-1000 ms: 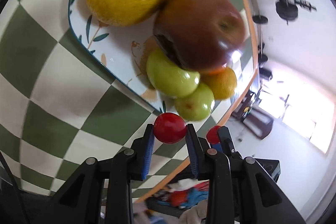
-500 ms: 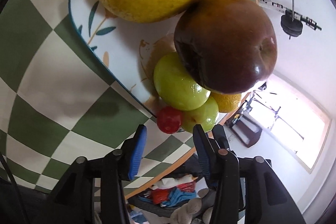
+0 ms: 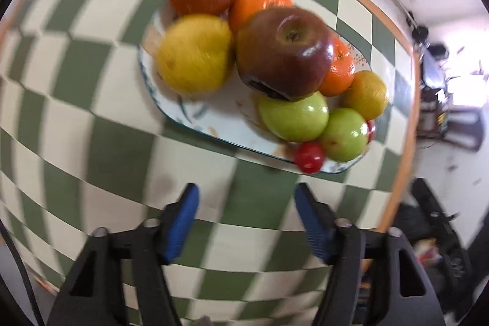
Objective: Organize fruits
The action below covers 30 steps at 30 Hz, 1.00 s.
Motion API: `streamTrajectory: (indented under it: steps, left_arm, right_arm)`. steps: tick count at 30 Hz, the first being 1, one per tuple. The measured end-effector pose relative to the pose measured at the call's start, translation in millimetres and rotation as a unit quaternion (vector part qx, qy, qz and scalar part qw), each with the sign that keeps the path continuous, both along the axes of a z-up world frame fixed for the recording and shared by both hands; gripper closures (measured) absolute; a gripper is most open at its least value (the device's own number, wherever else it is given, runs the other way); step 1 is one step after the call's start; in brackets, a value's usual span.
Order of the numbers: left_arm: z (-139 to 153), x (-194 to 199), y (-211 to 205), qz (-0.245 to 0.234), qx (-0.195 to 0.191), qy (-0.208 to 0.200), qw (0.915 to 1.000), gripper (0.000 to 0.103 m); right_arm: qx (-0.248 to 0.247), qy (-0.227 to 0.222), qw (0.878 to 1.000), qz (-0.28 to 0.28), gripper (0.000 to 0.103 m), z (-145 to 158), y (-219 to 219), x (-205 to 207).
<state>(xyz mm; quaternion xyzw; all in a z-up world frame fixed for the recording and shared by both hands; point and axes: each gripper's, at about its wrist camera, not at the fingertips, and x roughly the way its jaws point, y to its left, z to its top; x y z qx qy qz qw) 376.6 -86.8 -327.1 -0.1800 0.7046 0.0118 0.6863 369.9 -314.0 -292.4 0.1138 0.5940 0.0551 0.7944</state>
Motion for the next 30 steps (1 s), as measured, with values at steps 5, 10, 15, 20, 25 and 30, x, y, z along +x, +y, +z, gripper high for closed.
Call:
streamTrajectory:
  steps: [5, 10, 15, 20, 25, 30]
  left_arm:
    - [28.5, -23.0, 9.8, -0.054, 0.097, -0.07, 0.9914, 0.015]
    - [46.4, -32.5, 15.6, -0.067, 0.151, -0.113, 0.9797, 0.002]
    - [65.5, -48.4, 11.3, -0.066, 0.165, -0.152, 0.9722, 0.001]
    - [87.9, -66.6, 12.7, -0.069, 0.171, -0.176, 0.9669, 0.001]
    - [114.8, -88.2, 11.1, -0.069, 0.177, -0.201, 0.9608, 0.001]
    - [153.7, -114.5, 7.5, -0.068, 0.178, -0.233, 0.9537, 0.001]
  right_arm:
    - [-0.047, -0.029, 0.998, 0.012, 0.01, 21.2, 8.1, -22.8]
    - [-0.075, -0.051, 0.996, 0.021, 0.006, 38.1, 18.9, -39.2]
    - [-0.09, -0.071, 0.993, 0.023, 0.005, 53.5, 27.6, -52.5]
    - [-0.1, -0.089, 0.991, 0.012, 0.005, 73.6, 29.0, -70.4]
    - [-0.097, -0.106, 0.99, 0.007, 0.005, 98.0, 29.2, -94.6]
    - [-0.093, -0.132, 0.987, -0.003, 0.005, 134.0, 27.1, -127.0]
